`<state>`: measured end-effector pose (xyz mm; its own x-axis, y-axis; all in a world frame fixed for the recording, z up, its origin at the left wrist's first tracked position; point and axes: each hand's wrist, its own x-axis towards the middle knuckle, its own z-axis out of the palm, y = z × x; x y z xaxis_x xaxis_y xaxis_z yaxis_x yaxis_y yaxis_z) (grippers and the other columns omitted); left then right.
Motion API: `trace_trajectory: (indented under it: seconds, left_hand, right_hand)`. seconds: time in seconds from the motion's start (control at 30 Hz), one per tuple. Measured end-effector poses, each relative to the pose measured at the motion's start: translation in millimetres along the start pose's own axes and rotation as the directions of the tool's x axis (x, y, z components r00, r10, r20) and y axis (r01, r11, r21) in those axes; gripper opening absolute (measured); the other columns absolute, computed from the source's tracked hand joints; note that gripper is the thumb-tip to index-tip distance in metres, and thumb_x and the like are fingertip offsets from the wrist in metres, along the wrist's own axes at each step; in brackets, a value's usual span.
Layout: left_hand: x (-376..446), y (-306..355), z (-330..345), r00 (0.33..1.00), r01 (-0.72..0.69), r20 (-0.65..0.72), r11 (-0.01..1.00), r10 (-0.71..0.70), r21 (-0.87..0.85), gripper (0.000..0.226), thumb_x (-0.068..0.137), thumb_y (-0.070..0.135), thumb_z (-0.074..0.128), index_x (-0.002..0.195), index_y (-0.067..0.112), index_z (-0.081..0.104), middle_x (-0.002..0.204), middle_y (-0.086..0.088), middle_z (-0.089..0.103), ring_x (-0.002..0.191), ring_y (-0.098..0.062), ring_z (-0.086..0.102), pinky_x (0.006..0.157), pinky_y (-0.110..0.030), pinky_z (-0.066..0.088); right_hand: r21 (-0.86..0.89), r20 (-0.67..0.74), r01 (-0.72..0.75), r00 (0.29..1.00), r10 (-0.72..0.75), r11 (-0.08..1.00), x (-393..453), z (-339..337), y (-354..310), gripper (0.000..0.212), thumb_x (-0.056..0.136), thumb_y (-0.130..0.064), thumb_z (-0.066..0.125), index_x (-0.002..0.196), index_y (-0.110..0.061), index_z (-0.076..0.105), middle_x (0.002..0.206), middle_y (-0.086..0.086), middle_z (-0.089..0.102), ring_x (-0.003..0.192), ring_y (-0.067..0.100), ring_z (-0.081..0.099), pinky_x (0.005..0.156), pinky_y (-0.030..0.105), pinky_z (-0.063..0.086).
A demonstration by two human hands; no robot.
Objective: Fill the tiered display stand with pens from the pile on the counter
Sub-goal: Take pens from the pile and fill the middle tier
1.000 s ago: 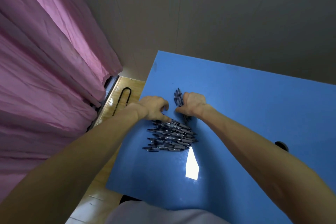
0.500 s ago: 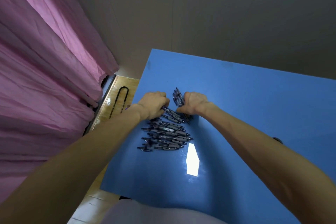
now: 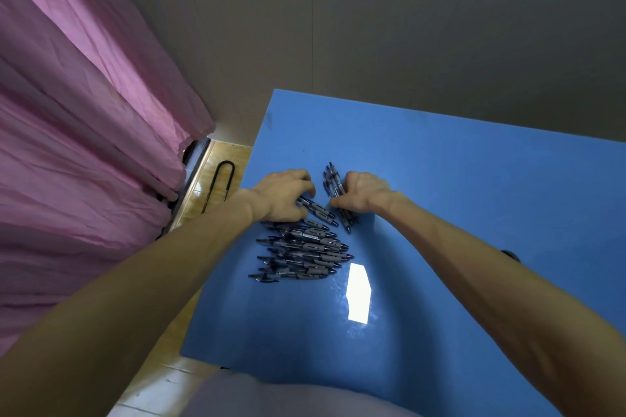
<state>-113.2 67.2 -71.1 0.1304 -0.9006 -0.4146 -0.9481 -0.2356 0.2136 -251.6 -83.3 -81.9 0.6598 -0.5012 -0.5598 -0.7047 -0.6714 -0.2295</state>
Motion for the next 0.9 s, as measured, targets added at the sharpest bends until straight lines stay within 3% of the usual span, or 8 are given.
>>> trace_trajectory:
  seconds: [0.13, 0.3, 0.43, 0.53, 0.63, 0.7, 0.83, 0.9]
  left_hand:
    - [2.6, -2.7, -1.1, 0.998, -0.048, 0.048, 0.993, 0.043, 0.108, 0.060, 0.083, 0.040, 0.075, 0.137, 0.022, 0.055, 0.140, 0.000, 0.044, 0.121, -0.023, 0.051, 0.096, -0.039, 0.048]
    - [9.1, 2.6, 2.3, 0.995, -0.090, -0.030, 0.975, 0.098, 0.202, 0.044, 0.090, 0.028, 0.066, 0.132, 0.019, 0.058, 0.136, -0.004, 0.052, 0.116, -0.027, 0.054, 0.097, -0.039, 0.043]
    - [17.4, 10.3, 12.0, 0.984, 0.011, -0.174, 0.981, 0.023, 0.193, 0.052, 0.092, 0.015, 0.060, 0.143, 0.017, 0.051, 0.153, -0.009, 0.041, 0.138, -0.030, 0.040, 0.114, -0.040, 0.031]
    - [20.1, 23.2, 11.6, 0.946, 0.185, -0.282, 0.980, -0.158, 0.071, 0.063, 0.091, 0.016, 0.060, 0.151, 0.012, 0.039, 0.159, -0.014, 0.030, 0.144, -0.033, 0.033, 0.117, -0.043, 0.029]
    - [24.8, 28.3, 6.6, 0.845, 0.365, -0.378, 0.925, -0.378, -0.109, 0.055, 0.090, 0.030, 0.058, 0.139, 0.010, 0.045, 0.136, -0.013, 0.048, 0.118, -0.031, 0.051, 0.094, -0.042, 0.042]
    - [27.8, 26.4, 3.0, 0.795, 0.471, -0.333, 0.862, -0.507, -0.188, 0.053, 0.097, 0.046, 0.052, 0.133, 0.009, 0.044, 0.120, -0.012, 0.056, 0.101, -0.032, 0.059, 0.079, -0.040, 0.042]
    - [35.5, 26.7, 4.9, 0.723, 0.641, -0.139, 0.732, -0.677, -0.232, 0.095, 0.096, 0.073, 0.041, 0.154, 0.003, 0.016, 0.080, -0.004, 0.062, 0.064, -0.023, 0.055, 0.067, -0.035, 0.043]
    - [43.6, 29.9, 7.5, 0.722, 0.651, -0.141, 0.734, -0.678, -0.193, 0.104, 0.092, 0.078, 0.040, 0.157, 0.003, 0.009, 0.079, -0.003, 0.064, 0.065, -0.024, 0.056, 0.065, -0.035, 0.043]
  right_hand:
    - [0.014, -0.002, 0.003, 1.000, -0.003, 1.000, -0.2, 0.3, 3.5, 0.046, 0.084, -0.060, 0.065, 0.105, -0.020, 0.053, 0.092, -0.001, 0.059, 0.089, 0.021, 0.059, 0.070, 0.033, 0.042]
    - [-0.044, -0.063, 0.006, 0.998, -0.008, 0.999, -4.7, 0.5, 2.7, 0.043, 0.085, -0.058, 0.065, 0.099, -0.019, 0.053, 0.091, -0.001, 0.059, 0.086, 0.022, 0.057, 0.069, 0.031, 0.041]
    - [-0.049, -0.125, -0.078, 0.990, 0.071, 0.996, -6.1, -9.2, 8.1, 0.041, 0.084, -0.056, 0.066, 0.096, -0.019, 0.054, 0.091, -0.001, 0.059, 0.086, 0.021, 0.056, 0.071, 0.030, 0.042]
    - [0.053, -0.115, -0.142, 0.982, 0.148, 0.988, -1.4, -13.2, 17.2, 0.040, 0.083, -0.056, 0.068, 0.093, -0.019, 0.057, 0.089, -0.001, 0.060, 0.085, 0.022, 0.058, 0.072, 0.029, 0.043]
    - [0.104, -0.142, -0.182, 0.970, 0.196, 0.978, 2.7, -16.6, 22.4, 0.044, 0.084, -0.061, 0.066, 0.083, -0.018, 0.055, 0.090, 0.000, 0.064, 0.083, 0.022, 0.060, 0.070, 0.029, 0.044]
    - [0.099, -0.170, -0.199, 0.962, 0.214, 0.975, 3.2, -21.6, 21.6, 0.054, 0.084, -0.070, 0.063, 0.086, -0.017, 0.055, 0.090, 0.000, 0.063, 0.084, 0.022, 0.059, 0.071, 0.029, 0.044]
    - [0.050, -0.202, -0.229, 0.951, 0.235, 0.972, 5.6, -27.4, 18.7, 0.055, 0.084, -0.071, 0.063, 0.093, -0.018, 0.055, 0.088, -0.001, 0.060, 0.082, 0.021, 0.058, 0.068, 0.028, 0.045]
    - [0.031, -0.202, -0.233, 0.951, 0.235, 0.972, 8.5, -28.2, 16.8, 0.050, 0.085, -0.067, 0.066, 0.094, -0.019, 0.054, 0.090, -0.001, 0.062, 0.082, 0.020, 0.058, 0.068, 0.028, 0.045]
